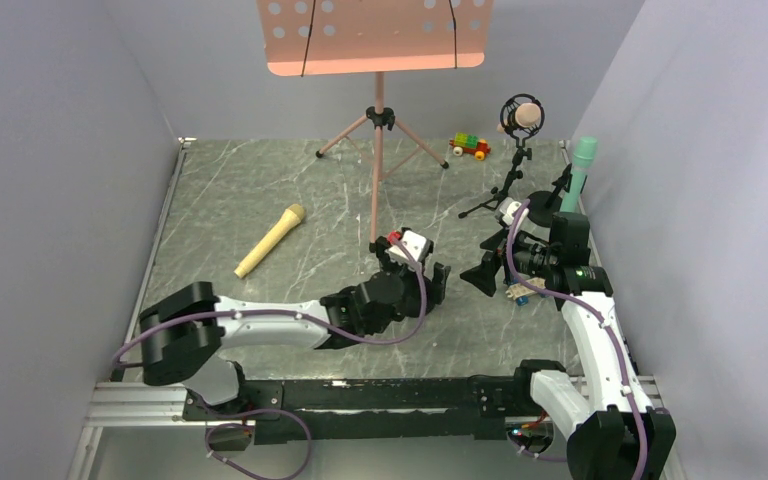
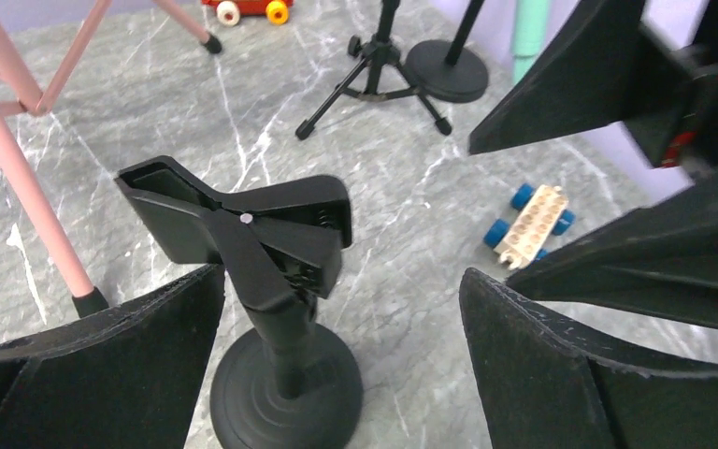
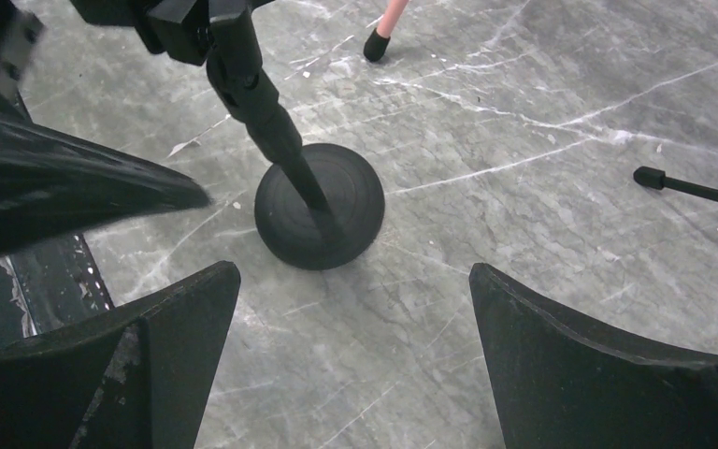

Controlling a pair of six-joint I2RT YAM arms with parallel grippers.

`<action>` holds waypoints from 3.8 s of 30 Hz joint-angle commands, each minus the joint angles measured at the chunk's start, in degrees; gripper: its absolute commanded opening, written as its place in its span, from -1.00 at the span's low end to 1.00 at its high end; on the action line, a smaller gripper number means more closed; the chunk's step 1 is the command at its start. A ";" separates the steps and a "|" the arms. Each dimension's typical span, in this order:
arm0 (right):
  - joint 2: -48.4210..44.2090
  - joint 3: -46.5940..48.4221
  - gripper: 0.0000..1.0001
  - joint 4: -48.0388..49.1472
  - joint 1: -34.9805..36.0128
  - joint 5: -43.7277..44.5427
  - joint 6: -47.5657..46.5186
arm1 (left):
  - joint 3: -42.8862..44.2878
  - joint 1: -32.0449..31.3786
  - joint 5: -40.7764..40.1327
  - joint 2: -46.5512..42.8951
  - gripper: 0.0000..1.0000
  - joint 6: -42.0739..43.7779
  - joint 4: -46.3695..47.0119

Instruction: Attach the microphones to the stand

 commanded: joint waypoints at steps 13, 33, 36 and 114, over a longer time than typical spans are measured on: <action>-0.52 -0.30 0.99 -1.48 -0.06 -5.63 -6.48 | -10.93 0.72 16.51 -28.25 0.99 2.09 -14.63; -0.71 2.87 0.99 -10.74 1.82 -6.15 -15.39 | -6.80 41.38 41.83 -53.01 0.99 15.13 -53.86; -1.05 6.69 0.99 -14.51 3.00 -3.59 -14.60 | -11.46 41.40 41.14 -54.59 0.99 17.52 -51.28; 12.96 17.33 0.44 3.99 40.97 42.03 19.27 | -12.78 46.04 37.36 -55.12 0.99 19.02 -53.78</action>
